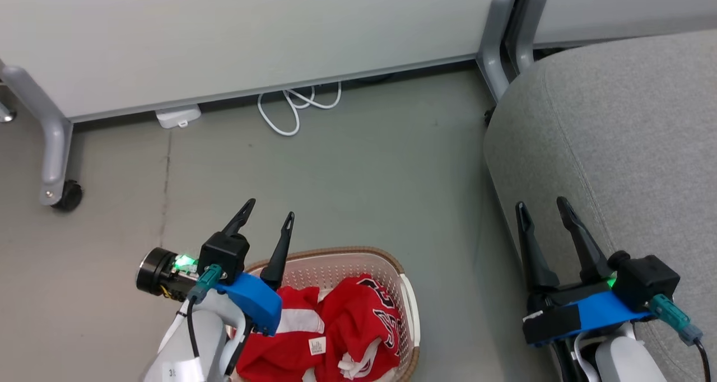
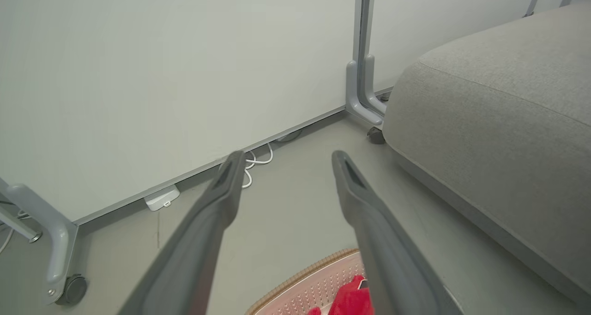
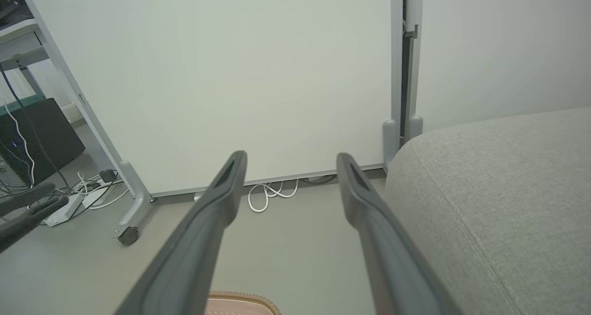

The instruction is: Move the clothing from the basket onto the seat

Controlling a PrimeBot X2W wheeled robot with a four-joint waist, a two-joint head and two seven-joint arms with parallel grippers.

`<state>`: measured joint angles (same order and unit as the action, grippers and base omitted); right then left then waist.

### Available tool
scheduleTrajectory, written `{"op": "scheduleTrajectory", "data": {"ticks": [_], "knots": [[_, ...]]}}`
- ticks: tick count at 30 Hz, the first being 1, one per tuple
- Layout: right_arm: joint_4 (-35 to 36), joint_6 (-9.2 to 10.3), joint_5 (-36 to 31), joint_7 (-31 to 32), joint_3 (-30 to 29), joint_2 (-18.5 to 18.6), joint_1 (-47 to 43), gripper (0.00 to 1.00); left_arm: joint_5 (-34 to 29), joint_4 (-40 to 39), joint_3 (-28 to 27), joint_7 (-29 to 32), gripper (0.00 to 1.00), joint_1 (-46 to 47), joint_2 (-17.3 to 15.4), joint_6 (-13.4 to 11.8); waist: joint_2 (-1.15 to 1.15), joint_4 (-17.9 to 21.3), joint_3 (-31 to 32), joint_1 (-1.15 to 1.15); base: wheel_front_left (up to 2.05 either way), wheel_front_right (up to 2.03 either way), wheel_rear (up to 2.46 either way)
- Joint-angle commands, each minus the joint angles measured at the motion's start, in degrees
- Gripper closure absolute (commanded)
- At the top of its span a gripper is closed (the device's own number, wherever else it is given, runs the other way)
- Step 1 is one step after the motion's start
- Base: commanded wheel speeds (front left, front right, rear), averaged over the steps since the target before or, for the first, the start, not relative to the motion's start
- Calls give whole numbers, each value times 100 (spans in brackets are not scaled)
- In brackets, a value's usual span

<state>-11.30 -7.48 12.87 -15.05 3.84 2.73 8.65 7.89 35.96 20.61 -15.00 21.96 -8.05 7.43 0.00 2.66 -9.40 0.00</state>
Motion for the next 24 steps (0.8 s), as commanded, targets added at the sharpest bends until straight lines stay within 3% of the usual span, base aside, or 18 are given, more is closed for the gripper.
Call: {"op": "scheduleTrajectory", "data": {"ticks": [1, 13, 24], "knots": [[36, -3, 25, -21, 4, 28, 129, 0, 26, 98, 100, -29, 0, 144, -77, 5, 0, 139, -283, 0, 0, 0, 0], [240, -3, 69, -20, -10, 27, 783, 0, 448, 1476, 1691, -28, 0, 1293, -621, 6, 0, 478, -1441, 0, 0, 0, 0], [434, -3, -32, -20, -53, 25, 1243, 0, 1119, 2590, 3113, 156, 0, 2114, -711, 6, 0, 570, -2282, 0, 0, 0, 0]]}}
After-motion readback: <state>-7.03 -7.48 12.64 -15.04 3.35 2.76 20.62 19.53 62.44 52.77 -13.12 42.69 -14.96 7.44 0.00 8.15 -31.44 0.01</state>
